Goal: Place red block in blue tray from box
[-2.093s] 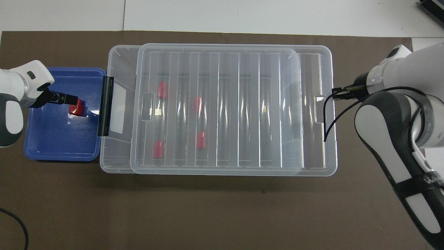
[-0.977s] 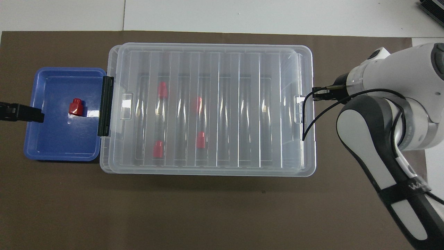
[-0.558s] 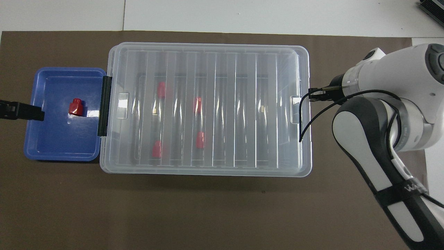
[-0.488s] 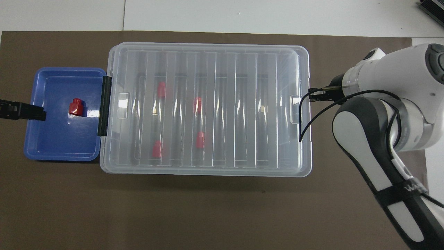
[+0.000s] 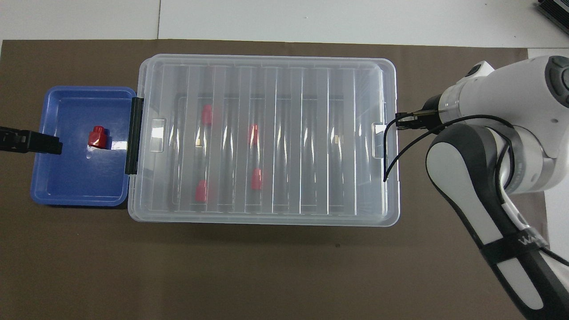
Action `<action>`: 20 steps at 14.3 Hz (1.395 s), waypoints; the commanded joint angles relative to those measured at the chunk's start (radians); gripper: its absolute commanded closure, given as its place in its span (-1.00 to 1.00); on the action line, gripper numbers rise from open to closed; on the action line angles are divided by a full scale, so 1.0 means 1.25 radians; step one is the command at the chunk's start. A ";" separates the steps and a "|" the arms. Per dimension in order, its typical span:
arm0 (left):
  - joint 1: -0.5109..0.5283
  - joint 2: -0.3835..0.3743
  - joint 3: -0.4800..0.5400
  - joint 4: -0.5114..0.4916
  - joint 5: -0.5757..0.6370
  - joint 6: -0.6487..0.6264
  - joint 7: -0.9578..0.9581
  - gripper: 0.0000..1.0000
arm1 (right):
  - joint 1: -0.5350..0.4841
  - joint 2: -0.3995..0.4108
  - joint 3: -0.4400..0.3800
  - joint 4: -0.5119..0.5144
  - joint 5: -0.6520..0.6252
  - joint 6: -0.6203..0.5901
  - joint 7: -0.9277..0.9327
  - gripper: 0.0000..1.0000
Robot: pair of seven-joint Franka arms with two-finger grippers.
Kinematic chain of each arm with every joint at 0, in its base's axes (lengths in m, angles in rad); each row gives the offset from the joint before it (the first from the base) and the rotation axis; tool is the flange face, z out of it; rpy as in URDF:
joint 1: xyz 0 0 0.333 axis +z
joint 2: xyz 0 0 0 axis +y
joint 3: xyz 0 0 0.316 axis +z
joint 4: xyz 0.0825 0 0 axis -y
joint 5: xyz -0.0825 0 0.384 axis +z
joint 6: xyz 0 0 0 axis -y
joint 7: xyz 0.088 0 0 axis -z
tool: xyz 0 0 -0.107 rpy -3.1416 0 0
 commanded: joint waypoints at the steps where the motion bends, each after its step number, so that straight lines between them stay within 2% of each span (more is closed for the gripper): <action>1: -0.023 0.026 0.016 0.008 -0.006 0.007 -0.010 -1.00 | -0.015 -0.037 -0.001 0.027 -0.042 -0.075 0.015 -0.69; 2: -0.027 0.027 0.016 0.010 -0.006 0.009 -0.010 -1.00 | -0.025 -0.054 -0.001 0.027 -0.043 -0.085 0.013 -1.00; 6: -0.027 0.047 0.017 0.039 -0.006 -0.003 -0.010 -1.00 | -0.035 -0.102 -0.010 0.053 -0.059 -0.201 0.050 -1.00; 11: -0.025 0.034 0.011 0.034 -0.006 0.005 -0.003 -1.00 | -0.051 -0.112 -0.010 0.187 -0.069 -0.405 0.069 -1.00; 13: -0.025 0.030 0.009 0.034 -0.006 0.001 -0.005 -1.00 | -0.056 -0.115 -0.012 0.183 -0.059 -0.429 0.070 -1.00; 18: -0.013 0.016 0.016 0.029 -0.006 -0.004 -0.005 -1.00 | -0.054 -0.137 -0.013 0.135 -0.054 -0.381 0.085 -1.00; 20: -0.013 0.016 0.016 0.029 -0.006 -0.006 -0.005 -1.00 | -0.056 -0.135 -0.014 0.135 -0.059 -0.396 0.081 -1.00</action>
